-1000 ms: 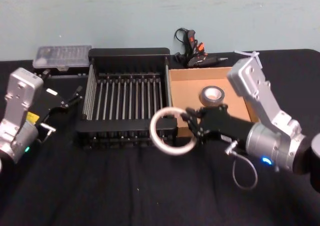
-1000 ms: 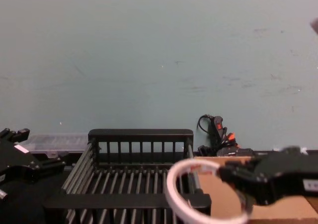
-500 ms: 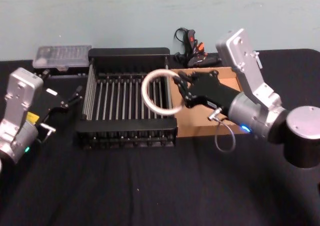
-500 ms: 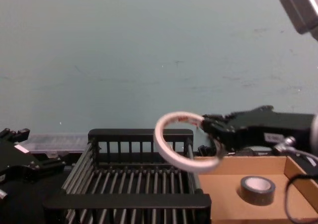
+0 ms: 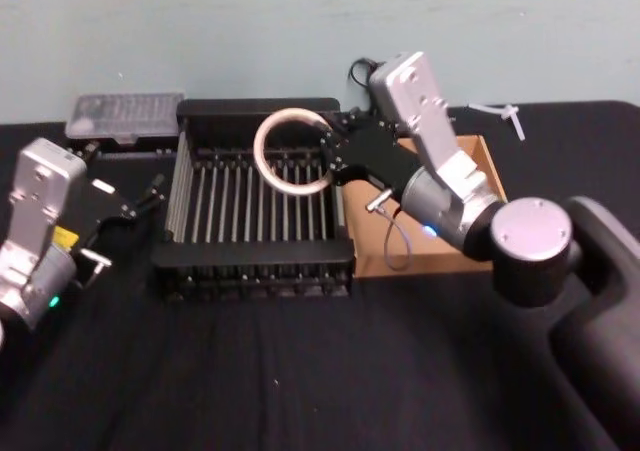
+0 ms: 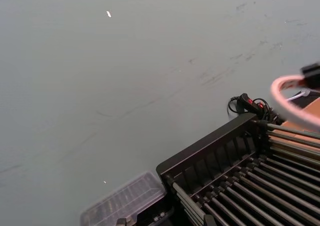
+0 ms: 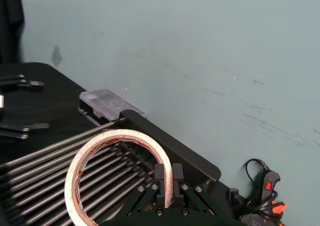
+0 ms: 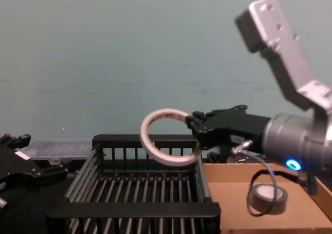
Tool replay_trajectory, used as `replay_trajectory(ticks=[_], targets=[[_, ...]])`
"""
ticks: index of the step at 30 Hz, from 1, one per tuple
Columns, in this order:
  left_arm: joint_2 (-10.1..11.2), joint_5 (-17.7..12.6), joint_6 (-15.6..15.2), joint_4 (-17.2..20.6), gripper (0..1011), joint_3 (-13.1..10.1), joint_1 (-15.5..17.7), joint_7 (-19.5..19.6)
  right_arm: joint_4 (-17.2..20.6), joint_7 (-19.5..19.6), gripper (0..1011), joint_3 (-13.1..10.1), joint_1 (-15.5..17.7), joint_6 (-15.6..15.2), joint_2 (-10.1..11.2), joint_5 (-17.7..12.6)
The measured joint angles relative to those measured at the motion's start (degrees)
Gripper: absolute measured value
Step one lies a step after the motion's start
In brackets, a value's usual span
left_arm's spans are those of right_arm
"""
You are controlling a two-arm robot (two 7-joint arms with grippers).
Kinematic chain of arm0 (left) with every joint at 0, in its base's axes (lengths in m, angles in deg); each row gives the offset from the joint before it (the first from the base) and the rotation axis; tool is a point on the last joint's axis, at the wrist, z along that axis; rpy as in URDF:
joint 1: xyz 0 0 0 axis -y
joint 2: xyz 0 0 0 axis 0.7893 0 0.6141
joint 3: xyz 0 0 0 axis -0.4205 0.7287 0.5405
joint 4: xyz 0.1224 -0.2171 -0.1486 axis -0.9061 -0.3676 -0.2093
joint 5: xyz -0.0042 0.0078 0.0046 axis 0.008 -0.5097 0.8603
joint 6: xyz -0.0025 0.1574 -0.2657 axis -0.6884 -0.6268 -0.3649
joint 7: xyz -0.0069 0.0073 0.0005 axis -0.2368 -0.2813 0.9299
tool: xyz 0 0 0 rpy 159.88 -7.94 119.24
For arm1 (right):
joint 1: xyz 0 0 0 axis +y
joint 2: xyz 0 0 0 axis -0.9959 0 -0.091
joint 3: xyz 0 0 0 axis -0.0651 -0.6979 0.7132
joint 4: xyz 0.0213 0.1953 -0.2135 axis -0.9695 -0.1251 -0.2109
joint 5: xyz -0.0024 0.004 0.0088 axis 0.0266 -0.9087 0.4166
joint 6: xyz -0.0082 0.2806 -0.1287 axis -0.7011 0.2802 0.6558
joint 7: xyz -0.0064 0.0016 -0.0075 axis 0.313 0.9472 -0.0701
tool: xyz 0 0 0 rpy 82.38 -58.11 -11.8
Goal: Pick up the white tape and place it into the black box , Pick up the silver tape and place it into the brown box.
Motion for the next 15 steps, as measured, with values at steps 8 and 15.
replay_trajectory(ticks=[8, 15], targets=[[0.0, 0.0, 0.0, 0.0, 1001, 0.0, 0.0, 0.0, -10.3, 2.3, 93, 1.2, -4.0, 4.6, -4.2, 3.9], [0.0, 0.0, 0.0, 0.0, 1001, 0.0, 0.0, 0.0, -16.2, 2.9, 93, 1.1, -5.9, 6.0, -6.6, 5.5]])
